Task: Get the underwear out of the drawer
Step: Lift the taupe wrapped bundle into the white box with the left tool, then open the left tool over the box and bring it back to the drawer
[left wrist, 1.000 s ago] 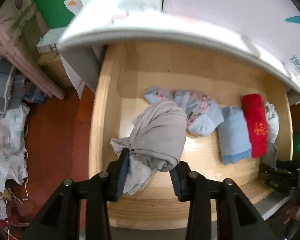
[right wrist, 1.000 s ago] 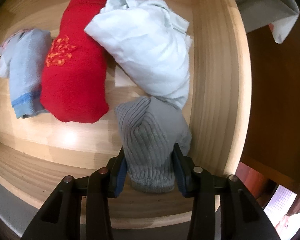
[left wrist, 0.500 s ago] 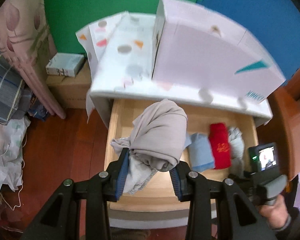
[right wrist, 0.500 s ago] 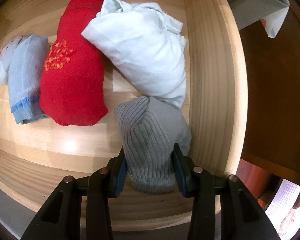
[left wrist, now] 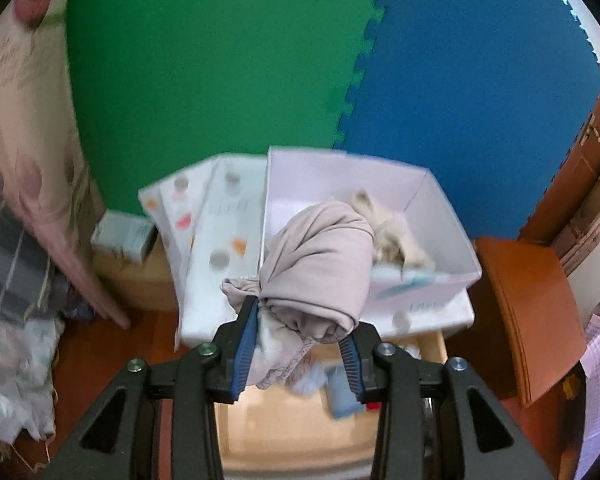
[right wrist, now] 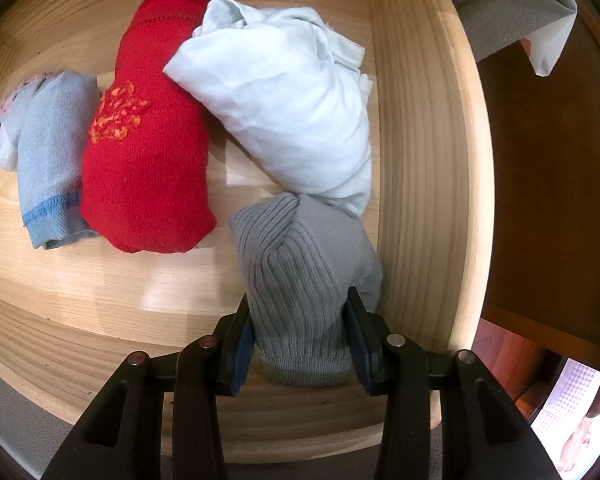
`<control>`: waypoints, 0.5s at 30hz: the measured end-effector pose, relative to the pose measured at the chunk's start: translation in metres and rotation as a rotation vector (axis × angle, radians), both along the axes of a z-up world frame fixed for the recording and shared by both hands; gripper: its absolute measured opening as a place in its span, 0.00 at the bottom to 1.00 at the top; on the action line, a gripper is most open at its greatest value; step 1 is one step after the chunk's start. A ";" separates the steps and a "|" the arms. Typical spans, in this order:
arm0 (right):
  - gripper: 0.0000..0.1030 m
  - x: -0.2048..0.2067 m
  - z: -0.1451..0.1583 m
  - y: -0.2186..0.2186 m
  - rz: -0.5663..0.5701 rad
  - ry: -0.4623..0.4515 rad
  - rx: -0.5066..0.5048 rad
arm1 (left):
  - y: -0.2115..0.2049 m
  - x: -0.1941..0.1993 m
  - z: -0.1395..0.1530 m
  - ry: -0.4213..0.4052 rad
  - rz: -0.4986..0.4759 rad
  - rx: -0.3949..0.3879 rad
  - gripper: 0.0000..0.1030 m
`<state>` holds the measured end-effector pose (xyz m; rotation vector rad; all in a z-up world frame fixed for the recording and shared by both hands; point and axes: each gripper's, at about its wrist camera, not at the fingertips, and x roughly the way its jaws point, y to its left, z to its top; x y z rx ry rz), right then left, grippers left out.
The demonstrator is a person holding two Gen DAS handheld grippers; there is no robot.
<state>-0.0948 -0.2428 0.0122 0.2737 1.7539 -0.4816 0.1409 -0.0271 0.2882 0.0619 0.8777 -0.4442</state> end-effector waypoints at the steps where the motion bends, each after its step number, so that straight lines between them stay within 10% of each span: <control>1: 0.39 0.000 0.000 0.000 0.000 0.000 0.000 | -0.007 0.007 0.005 -0.008 -0.007 -0.002 0.37; 15: 0.39 -0.003 0.001 -0.002 -0.001 -0.005 0.002 | -0.087 0.117 -0.057 0.115 0.026 0.073 0.37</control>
